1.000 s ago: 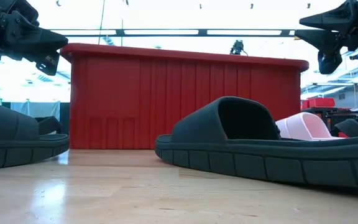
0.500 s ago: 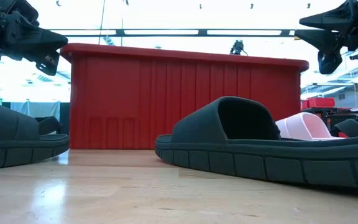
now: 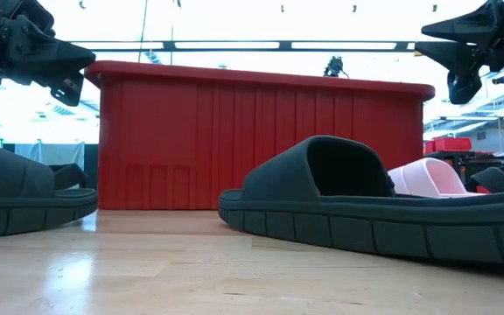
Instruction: Pick and place slides into bin
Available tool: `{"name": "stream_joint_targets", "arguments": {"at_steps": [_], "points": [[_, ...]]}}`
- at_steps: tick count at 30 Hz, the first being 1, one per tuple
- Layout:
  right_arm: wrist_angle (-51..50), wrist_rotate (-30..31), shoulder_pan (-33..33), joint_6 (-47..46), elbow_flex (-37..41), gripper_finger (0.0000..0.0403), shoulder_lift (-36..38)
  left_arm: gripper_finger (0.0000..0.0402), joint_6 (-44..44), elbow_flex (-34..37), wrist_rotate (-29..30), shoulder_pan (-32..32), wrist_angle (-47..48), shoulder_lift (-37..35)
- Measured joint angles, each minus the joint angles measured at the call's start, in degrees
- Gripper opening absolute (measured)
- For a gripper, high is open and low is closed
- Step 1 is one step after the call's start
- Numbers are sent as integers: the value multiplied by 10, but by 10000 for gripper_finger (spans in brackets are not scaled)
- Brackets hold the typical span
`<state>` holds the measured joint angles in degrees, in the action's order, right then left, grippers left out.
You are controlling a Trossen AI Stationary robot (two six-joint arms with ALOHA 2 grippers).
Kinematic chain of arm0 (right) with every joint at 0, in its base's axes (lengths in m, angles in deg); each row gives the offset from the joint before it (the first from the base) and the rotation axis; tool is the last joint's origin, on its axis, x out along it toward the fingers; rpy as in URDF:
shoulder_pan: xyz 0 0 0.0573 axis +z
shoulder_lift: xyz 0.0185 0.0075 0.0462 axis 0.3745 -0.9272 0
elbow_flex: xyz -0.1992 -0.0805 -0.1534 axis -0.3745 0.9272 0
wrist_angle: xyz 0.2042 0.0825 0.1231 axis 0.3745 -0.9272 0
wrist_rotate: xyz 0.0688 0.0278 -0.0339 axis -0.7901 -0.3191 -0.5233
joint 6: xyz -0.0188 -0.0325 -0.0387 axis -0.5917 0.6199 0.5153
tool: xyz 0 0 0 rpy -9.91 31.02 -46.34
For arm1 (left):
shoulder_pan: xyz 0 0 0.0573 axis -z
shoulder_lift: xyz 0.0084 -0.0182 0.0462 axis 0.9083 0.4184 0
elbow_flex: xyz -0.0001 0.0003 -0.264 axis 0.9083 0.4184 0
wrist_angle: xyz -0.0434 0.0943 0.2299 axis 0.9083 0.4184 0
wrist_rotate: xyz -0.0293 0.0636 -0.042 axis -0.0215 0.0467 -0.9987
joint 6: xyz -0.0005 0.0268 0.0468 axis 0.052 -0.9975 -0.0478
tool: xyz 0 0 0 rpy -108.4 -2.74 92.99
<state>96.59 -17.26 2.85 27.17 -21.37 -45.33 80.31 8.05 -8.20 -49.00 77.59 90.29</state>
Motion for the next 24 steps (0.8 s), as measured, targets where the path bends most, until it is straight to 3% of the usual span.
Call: {"name": "stream_joint_targets", "arguments": {"at_steps": [24], "points": [[0, 0, 0, 0, 0, 126, 0, 23, 0, 0, 0, 0, 0, 0]]}}
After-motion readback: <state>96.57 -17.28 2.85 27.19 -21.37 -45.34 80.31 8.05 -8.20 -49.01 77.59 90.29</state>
